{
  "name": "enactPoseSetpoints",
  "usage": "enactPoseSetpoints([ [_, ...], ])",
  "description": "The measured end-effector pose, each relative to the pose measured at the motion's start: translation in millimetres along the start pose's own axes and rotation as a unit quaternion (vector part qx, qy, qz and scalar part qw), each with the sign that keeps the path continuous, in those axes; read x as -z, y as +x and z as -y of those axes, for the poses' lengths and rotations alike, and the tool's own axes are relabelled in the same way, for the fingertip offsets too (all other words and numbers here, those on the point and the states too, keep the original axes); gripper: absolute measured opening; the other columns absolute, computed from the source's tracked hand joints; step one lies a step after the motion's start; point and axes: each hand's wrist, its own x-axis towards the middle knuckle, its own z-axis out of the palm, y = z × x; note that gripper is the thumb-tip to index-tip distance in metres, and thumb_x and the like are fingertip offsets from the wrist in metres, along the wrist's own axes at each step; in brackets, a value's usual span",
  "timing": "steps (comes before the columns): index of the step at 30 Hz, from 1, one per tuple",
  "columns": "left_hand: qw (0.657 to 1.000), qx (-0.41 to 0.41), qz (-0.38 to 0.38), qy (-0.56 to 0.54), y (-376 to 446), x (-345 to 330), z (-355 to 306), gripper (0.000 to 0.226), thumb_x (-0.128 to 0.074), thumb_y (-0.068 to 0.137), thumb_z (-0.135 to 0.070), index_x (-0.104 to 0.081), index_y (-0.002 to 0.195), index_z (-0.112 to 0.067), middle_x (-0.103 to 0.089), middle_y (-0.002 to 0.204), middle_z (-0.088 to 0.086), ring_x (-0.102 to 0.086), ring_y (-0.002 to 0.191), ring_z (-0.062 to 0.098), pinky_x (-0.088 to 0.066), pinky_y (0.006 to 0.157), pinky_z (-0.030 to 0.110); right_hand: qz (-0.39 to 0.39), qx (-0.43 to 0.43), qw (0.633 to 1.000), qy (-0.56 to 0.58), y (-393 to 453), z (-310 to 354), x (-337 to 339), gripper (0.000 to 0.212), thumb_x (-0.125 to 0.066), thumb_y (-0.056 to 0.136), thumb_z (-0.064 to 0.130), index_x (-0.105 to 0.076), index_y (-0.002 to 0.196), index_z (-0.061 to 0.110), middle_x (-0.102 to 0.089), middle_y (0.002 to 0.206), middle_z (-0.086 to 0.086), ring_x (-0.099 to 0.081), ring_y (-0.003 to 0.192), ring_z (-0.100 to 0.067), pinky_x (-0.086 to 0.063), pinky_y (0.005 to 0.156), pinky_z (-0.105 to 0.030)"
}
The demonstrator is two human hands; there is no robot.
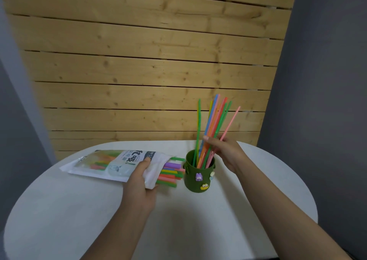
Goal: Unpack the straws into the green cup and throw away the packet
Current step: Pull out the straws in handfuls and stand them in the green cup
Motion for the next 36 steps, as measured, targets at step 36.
enactPoseSetpoints([
  [36,0.998,-0.054,-0.032,0.005,-17.4,-11.8,28.4,0.058,-0.062,0.089,-0.003,-0.043,0.143,-0.013,-0.058,0.139,0.013,-0.058,0.125,0.030,-0.050,0.099,0.045,-0.038,0.041,0.983,-0.173,-106.9,-13.1,-59.4,0.016,-0.062,0.087,0.027,-0.063,0.094,0.013,-0.066,0.085,-0.004,-0.062,0.079,-0.018,-0.051,0.072,-0.027],
])
